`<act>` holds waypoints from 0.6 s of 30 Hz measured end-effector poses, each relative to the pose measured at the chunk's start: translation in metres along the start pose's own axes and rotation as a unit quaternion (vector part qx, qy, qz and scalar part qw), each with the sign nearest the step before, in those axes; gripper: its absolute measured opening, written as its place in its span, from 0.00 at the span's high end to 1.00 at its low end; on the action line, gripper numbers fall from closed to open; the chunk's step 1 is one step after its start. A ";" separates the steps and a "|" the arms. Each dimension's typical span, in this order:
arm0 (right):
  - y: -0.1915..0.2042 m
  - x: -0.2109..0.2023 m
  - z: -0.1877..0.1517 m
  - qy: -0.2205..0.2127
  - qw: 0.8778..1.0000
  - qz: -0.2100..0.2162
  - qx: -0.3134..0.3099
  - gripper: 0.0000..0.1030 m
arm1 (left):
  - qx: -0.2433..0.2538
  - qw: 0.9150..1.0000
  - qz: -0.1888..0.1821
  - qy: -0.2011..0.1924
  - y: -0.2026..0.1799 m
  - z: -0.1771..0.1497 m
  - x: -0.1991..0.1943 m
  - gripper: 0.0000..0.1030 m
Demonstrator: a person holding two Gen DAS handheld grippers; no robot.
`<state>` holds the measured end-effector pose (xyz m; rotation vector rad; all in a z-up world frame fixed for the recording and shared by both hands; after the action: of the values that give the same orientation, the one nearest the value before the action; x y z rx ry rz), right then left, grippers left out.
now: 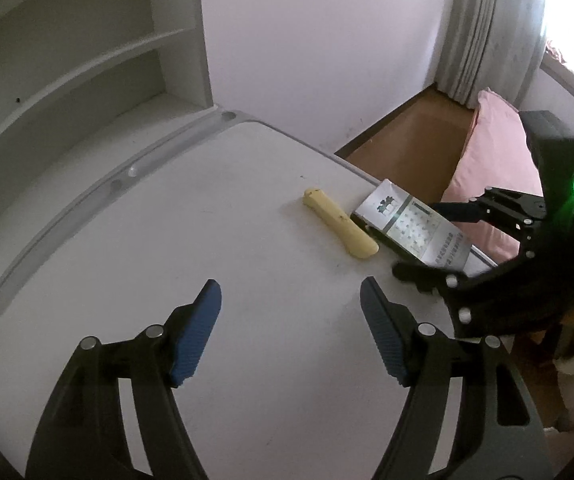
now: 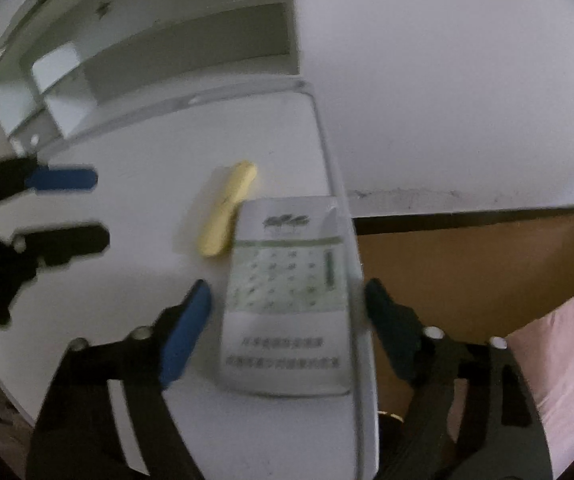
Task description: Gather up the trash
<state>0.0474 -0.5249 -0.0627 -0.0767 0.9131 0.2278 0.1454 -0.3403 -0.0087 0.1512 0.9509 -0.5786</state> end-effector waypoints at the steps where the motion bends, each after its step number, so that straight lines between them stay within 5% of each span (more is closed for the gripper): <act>1: -0.006 -0.003 0.000 -0.001 1.000 -0.004 0.008 0.47 | 0.001 1.000 -0.001 0.002 -0.005 0.001 0.000 0.32; 10: -0.019 -0.030 -0.016 -0.027 0.999 0.002 0.039 0.47 | 0.023 0.999 -0.009 0.026 -0.051 0.019 0.041 0.32; 12: -0.024 -0.037 -0.017 -0.031 0.998 -0.001 0.045 0.47 | 0.025 0.999 -0.007 0.044 -0.074 0.019 0.064 0.57; 13: -0.027 -0.040 -0.018 -0.034 0.998 -0.002 0.048 0.47 | 0.031 0.999 -0.003 0.039 -0.075 0.022 0.067 0.63; 14: -0.030 -0.044 -0.020 -0.037 0.998 -0.003 0.051 0.47 | 0.034 0.999 -0.002 0.042 -0.079 0.023 0.070 0.81; 18: -0.037 -0.052 -0.026 -0.050 0.997 0.004 0.067 0.47 | 0.028 0.998 -0.019 0.043 -0.077 0.021 0.072 0.81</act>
<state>0.0045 -0.5736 -0.0386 0.0615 0.8270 0.1757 0.1519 -0.4410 -0.0442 0.2101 1.0241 -0.6385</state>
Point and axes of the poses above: each gripper's, at about its wrist camera, not at the fingertips, and x roughly the way its jaws point, y to its left, z to its top, the point moved 4 cm from there along x, roughly the way its jaws point, and after that the axes turned 9 degrees about -x, right-handed, at the moved point
